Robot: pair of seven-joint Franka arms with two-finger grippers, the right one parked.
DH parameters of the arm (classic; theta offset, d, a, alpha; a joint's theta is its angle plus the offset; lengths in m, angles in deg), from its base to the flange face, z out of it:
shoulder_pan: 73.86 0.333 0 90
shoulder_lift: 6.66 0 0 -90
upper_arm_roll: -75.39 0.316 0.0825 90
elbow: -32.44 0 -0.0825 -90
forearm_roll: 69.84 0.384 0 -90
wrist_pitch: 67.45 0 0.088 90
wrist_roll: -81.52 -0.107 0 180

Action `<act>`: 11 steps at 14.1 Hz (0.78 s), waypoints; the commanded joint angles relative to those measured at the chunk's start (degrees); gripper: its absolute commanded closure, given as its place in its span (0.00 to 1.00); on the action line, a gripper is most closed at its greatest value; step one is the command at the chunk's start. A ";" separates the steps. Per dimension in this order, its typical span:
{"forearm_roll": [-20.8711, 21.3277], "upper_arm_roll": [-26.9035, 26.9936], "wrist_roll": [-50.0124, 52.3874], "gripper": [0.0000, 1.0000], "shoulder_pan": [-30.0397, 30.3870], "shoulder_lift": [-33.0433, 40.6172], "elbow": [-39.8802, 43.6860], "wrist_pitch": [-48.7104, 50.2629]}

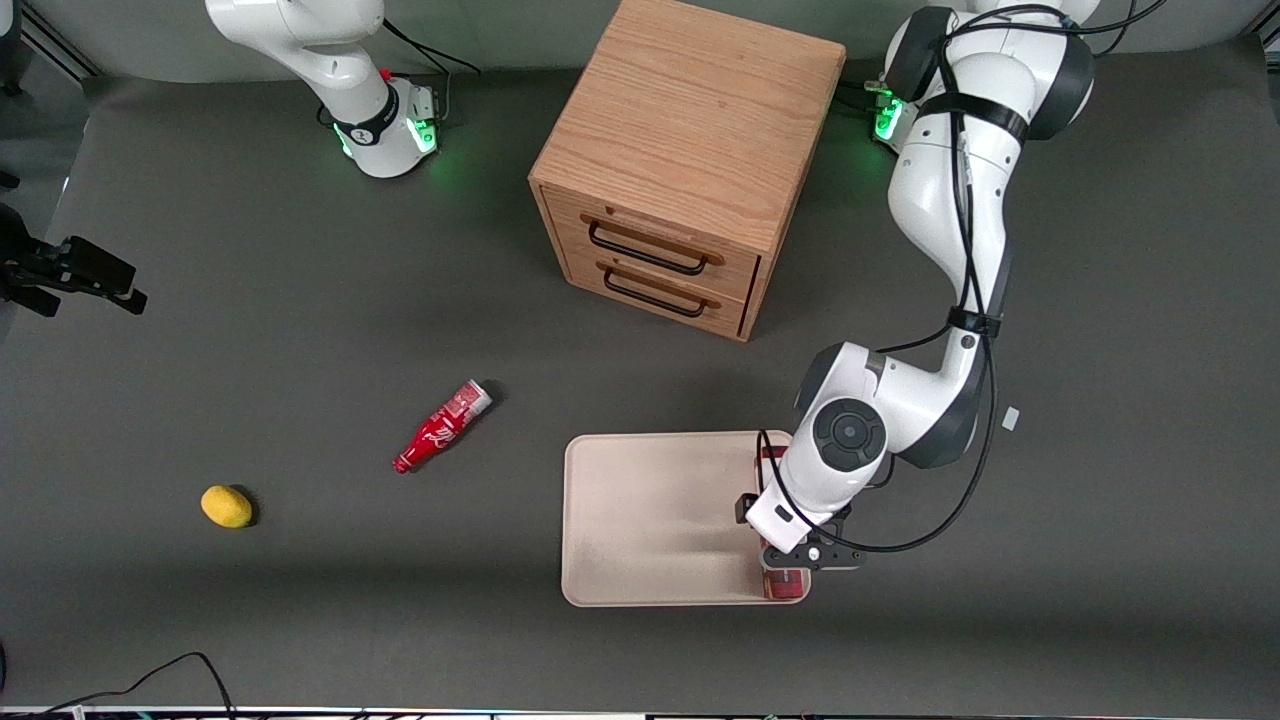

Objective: Place red cookie box on tray
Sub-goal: 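Lower the box upright onto the tray's edge and open the gripper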

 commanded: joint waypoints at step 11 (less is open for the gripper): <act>0.29 0.01 -0.28 0.00 0.70 13.39 1.81 24.56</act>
